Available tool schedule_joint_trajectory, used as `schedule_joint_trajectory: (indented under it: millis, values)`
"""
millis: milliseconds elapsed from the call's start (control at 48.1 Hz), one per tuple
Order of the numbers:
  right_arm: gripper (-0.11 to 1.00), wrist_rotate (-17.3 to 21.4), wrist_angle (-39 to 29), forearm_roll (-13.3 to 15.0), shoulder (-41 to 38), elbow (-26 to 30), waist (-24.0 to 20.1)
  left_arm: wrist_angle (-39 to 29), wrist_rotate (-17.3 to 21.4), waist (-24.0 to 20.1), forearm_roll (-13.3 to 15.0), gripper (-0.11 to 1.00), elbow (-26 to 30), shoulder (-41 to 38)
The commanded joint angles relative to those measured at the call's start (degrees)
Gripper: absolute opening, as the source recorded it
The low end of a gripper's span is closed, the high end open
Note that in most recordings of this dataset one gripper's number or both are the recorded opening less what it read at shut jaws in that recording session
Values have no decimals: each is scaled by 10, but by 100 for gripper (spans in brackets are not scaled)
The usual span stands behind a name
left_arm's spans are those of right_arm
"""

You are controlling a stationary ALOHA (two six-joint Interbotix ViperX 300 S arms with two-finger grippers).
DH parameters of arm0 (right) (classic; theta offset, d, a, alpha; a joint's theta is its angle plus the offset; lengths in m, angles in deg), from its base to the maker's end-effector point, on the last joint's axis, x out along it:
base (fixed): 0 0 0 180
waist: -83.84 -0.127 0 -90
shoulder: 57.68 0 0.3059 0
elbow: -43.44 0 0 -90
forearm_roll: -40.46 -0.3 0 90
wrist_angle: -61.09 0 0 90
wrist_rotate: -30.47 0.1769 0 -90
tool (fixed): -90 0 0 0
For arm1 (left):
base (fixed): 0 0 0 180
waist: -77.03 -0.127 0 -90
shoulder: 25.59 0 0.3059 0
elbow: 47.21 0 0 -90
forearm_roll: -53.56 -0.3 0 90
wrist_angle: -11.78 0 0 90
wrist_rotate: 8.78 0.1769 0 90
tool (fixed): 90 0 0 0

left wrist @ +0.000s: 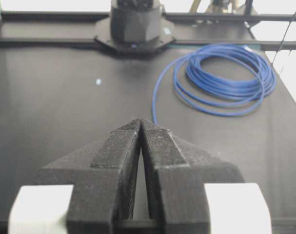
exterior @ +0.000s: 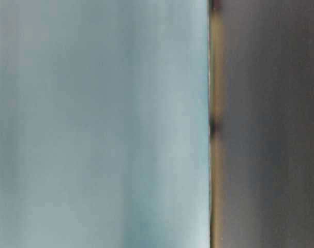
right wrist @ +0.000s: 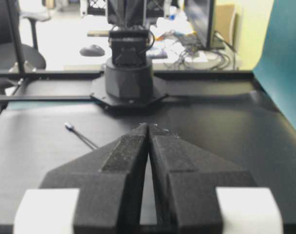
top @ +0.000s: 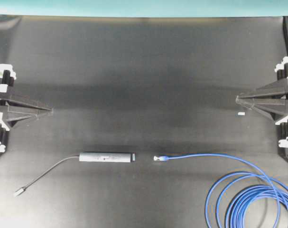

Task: Insert the LAN cable into the hub.
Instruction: 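Move the left gripper toward the grey hub and the right toward the blue plug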

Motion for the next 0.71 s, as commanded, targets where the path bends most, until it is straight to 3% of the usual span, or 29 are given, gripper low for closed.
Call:
schedule_joint_trajectory:
  millis: [0,125,353,478,686]
  values:
    - [3,3,-4,-5,-11,8,9,-19,-2,1,-25,6,22,-14]
    - [0,15,-101,-29,-40,33,5,-93,-2,4,-25,0,52,-37]
    - [0,33,-283,-29,-125,99,-16,-223,-1,34,-25,0,104,-104]
    - [0,33,-332,-29,-180,122,-31,-256,-1,47,-25,0,119,-150]
    - [0,33,-359,-29,-258,156,-44,-279,-3,52,-25,0,143,-213]
